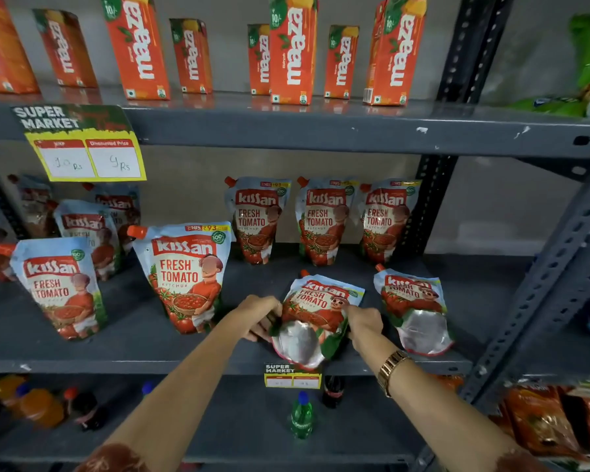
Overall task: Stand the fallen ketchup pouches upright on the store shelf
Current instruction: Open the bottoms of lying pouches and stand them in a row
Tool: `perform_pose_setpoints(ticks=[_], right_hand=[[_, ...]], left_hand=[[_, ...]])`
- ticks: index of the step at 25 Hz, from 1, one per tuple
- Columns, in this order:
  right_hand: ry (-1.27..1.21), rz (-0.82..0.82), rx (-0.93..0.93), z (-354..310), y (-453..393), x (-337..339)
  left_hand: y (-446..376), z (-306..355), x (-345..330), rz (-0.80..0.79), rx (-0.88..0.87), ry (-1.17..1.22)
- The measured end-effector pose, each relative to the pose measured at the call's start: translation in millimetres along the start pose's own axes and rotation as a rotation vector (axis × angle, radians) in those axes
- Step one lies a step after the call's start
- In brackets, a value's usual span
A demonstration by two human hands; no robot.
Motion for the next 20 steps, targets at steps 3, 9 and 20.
perform_pose_setpoints(ticks=[3,9,20], right_hand=[[0.038,-0.078,-0.037,-0.6,-5.5,-4.8],[-0.095,-0.129,-0.039,-18.4,5.7,-10.3],[-0.363,-0.347,0.178,-74.1,57.8,-11.9]], left_hand=[[-0.3,-3.9,-12.1,0.067,0.034,0.177],[2.5,6.2,-14.1,0.259,-0.024,0.286],[-2.6,13.1,27.0,0.384,-0.316,0.381]])
Point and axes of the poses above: each hand's wrist, its own y-axis away from the middle knuckle, its own x-axis out of the back of the hand, z = x × y, the point moved 6 cm from there along -y, towards the middle knuckle, and after that the axes turned 15 degrees about z, right-handed, at the moved point
